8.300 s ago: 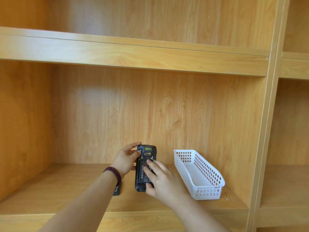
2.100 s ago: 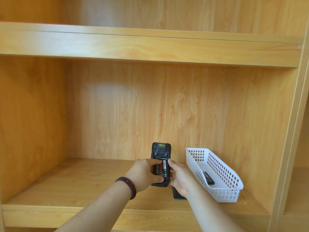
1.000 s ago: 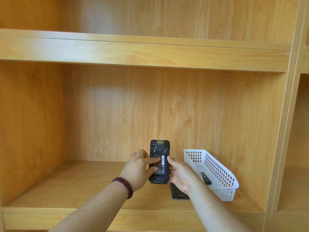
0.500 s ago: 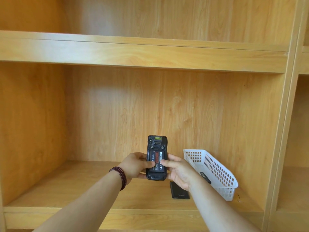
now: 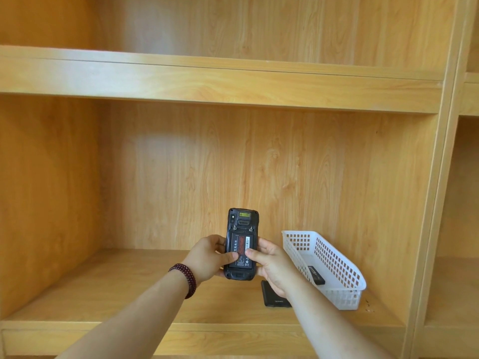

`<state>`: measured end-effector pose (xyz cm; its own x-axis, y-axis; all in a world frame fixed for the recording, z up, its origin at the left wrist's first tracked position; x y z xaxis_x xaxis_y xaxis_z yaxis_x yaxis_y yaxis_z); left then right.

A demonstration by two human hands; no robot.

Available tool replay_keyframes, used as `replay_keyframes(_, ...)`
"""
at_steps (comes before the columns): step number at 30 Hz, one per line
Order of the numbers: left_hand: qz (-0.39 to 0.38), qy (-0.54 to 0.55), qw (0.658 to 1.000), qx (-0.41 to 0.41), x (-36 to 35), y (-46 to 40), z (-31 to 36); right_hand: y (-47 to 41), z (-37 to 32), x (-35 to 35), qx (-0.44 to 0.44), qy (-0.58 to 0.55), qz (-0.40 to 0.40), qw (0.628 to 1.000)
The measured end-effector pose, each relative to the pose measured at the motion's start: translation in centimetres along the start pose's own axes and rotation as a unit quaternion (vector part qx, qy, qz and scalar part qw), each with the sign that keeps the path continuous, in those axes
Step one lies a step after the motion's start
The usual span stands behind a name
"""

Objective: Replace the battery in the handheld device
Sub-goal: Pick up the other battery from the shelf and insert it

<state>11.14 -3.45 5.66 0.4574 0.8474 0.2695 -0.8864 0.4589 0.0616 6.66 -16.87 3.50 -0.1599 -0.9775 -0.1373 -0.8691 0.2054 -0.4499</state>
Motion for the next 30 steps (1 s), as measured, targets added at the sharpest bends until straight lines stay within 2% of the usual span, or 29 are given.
replay_keyframes(5,-0.041,0.03,0.999,0.006,-0.2,-0.2,0.3,0.0,-0.1,-0.2,-0.004,-0.032,-0.011,0.999)
replay_keyframes(8,-0.025,0.042,0.999,-0.003,0.4,-0.4,1.0,-0.1,-0.1,-0.3,-0.017,-0.045,-0.011,0.999)
replay_keyframes(14,-0.027,0.064,0.998,0.013,0.2,-0.4,0.7,-0.4,-0.2,0.0,-0.03,0.004,0.013,0.999)
replay_keyframes(20,-0.08,0.038,0.996,0.025,-0.7,-0.3,0.8,-0.3,-0.2,0.3,-0.025,0.003,0.024,0.999)
replay_keyframes(25,-0.065,0.013,0.997,0.03,-0.7,-0.2,0.3,0.0,0.1,0.2,-0.044,-0.011,0.003,0.999)
replay_keyframes(30,-0.082,0.051,0.995,0.025,-0.5,-0.1,0.9,0.3,0.5,-0.1,-0.044,-0.014,0.0,0.999)
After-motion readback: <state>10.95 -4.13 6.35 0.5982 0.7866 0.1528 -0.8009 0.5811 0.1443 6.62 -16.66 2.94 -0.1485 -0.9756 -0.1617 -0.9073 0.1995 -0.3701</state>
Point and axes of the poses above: each hand's wrist, its own y-axis away from the middle knuckle, its own x-axis out of the back of the hand, z = x × y, the point moved 10 cm from there along -y, towards the middle knuckle, and after that the axes turned 15 degrees about x, right-handed, at the moved point
